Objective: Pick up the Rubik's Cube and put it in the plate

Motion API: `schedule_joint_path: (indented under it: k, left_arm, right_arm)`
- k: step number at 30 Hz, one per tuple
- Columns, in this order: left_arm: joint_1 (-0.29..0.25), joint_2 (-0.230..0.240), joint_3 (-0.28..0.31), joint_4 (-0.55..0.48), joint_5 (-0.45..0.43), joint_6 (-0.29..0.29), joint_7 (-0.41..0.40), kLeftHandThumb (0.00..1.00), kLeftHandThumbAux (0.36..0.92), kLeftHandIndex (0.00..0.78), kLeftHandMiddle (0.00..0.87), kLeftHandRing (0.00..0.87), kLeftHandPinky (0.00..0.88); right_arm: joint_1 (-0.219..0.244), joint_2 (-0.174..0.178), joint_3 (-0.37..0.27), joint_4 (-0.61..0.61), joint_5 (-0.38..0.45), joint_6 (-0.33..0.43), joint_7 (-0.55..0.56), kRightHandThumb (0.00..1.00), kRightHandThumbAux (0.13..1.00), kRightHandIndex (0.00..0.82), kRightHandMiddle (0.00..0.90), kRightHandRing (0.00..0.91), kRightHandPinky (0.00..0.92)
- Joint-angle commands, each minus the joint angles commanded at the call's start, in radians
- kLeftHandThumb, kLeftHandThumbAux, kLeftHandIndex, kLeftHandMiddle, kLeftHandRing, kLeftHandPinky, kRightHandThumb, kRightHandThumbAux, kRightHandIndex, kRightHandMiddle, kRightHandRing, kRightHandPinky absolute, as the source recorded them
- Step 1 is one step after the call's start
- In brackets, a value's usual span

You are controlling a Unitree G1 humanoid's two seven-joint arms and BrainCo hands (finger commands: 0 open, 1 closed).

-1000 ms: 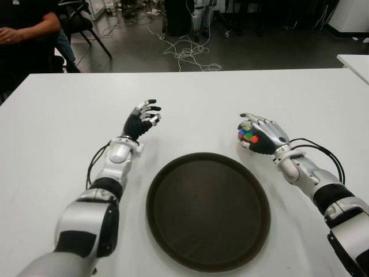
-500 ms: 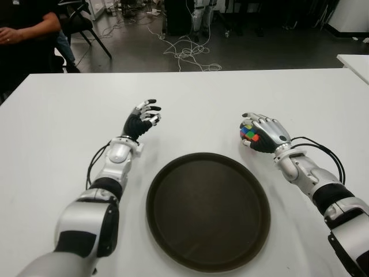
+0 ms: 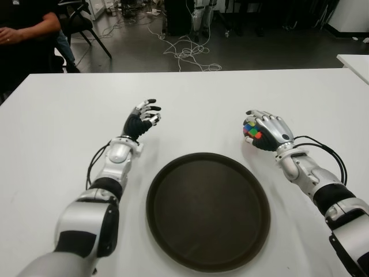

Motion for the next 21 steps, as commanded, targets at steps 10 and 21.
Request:
schedule_joint_path:
  k: [10,21]
  left_arm:
    - [0.0,-0.001,0.003,0.0,-0.003,0.001,0.001,0.307,0.699,0.189,0.289,0.332,0.371]
    - [-0.002,0.003,0.004,0.001,-0.001,-0.001,-0.008,0.304,0.7,0.184,0.287,0.333,0.373]
  right_arm:
    - [0.002,0.005,-0.023,0.004,0.013,-0.005,-0.016,0.941,0.669,0.38,0.471,0.505,0.405]
    - [0.036,-0.011,-0.061,-0.165,0.02,-0.053,-0.048,0.938,0.672,0.359,0.472,0.53,0.458]
